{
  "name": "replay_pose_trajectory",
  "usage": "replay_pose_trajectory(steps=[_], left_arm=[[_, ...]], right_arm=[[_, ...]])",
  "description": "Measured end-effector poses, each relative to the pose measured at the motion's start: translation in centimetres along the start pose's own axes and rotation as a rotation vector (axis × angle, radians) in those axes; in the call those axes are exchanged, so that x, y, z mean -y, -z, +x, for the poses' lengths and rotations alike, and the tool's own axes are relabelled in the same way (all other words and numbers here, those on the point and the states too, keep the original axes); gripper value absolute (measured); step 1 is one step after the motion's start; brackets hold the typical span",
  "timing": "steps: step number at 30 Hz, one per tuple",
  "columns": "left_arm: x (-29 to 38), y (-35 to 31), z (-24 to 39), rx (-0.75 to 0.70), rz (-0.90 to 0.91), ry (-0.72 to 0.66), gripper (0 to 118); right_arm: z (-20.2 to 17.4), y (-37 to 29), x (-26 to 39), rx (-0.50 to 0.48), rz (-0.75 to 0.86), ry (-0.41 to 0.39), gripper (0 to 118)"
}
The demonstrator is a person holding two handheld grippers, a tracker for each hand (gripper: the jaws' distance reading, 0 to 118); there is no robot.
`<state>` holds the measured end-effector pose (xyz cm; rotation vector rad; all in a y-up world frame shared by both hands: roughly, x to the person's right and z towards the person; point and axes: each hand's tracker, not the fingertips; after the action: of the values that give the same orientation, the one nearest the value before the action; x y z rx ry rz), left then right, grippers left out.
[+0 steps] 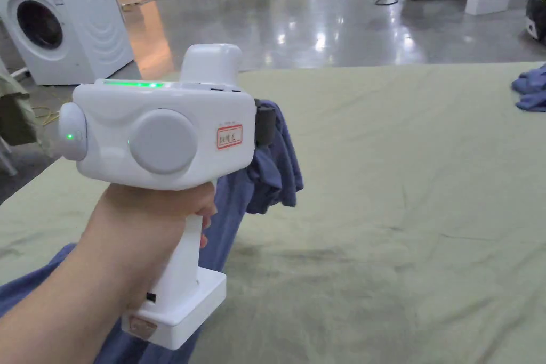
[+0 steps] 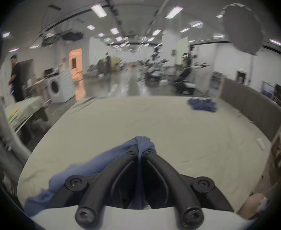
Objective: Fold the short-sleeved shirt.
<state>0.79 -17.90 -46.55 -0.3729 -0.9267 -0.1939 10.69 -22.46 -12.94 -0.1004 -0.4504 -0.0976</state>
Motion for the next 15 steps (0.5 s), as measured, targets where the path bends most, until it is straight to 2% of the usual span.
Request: replay_pose_trajectory(steps=[3, 7, 10, 12, 15], left_arm=[[-2.9, 1.3, 8.3, 0.166, 0.024, 0.037, 1], [-3.5, 5.6, 19.9, 0.345, -0.079, 0.034, 1], [-1.2, 9.3, 29.2, 0.443, -0.194, 0.044, 1], [1.2, 11.2, 35.1, 0.481, -0.233, 0.112, 1], [5.1, 14.0, 42.0, 0.522, -0.342, 0.154, 1]], right_arm=[[2.4, -4.8, -1.2, 0.075, 0.042, 0.021, 3], [5.5, -10.9, -1.9, 0.206, 0.077, -0.003, 3], [7.5, -14.8, -1.6, 0.315, 0.081, -0.033, 3], [8.7, -16.8, -1.0, 0.378, 0.063, -0.054, 3], [10.1, -18.5, 0.1, 0.443, 0.022, -0.045, 3]])
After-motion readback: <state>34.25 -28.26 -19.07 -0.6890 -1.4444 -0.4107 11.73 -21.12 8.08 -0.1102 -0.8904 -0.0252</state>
